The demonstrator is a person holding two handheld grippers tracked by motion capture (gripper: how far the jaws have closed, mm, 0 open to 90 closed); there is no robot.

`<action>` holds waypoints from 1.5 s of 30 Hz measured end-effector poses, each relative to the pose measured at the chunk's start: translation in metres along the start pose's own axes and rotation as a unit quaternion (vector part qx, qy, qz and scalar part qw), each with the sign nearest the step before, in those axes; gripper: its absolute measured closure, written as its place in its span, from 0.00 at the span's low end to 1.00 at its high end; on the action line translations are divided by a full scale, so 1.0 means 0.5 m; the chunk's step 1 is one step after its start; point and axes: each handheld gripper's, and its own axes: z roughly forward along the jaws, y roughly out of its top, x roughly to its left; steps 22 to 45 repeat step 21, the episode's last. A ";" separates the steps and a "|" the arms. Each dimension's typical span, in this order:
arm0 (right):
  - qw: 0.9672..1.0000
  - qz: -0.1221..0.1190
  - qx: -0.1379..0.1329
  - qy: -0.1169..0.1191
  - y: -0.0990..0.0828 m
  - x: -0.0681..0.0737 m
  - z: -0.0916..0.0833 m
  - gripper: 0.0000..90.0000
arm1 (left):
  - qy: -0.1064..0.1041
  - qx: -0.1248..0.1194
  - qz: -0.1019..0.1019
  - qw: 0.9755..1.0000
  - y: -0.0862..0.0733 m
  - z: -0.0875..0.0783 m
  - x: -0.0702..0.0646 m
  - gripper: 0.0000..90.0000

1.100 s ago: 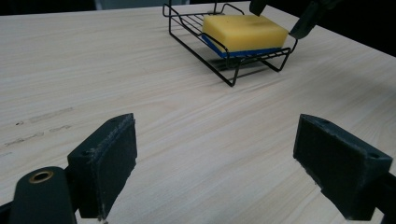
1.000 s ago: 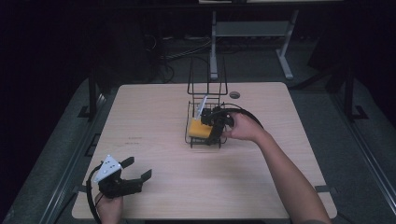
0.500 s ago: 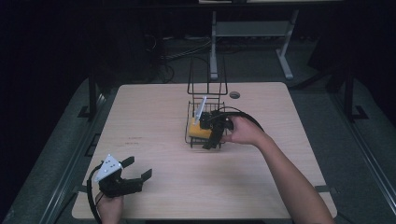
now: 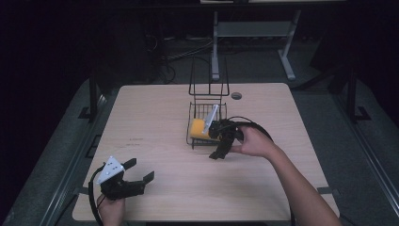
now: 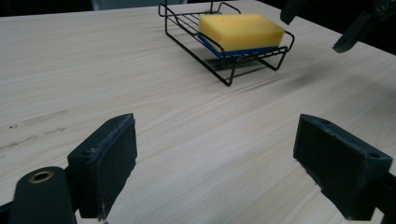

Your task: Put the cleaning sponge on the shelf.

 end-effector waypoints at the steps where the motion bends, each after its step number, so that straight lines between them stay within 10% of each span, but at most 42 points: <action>1: 1.000 0.000 -0.002 -0.002 -0.009 0.010 0.000 0.16 | 0.000 0.000 0.001 1.000 0.000 -0.001 -0.001 0.14; 21: 1.000 0.012 -0.013 -0.003 -0.089 0.094 0.001 0.16 | 0.001 0.003 0.007 1.000 0.000 0.001 -0.004 0.14; 45: 1.000 0.012 -0.013 -0.003 -0.089 0.094 0.001 0.16 | 0.001 0.003 0.007 1.000 0.000 0.001 -0.004 0.14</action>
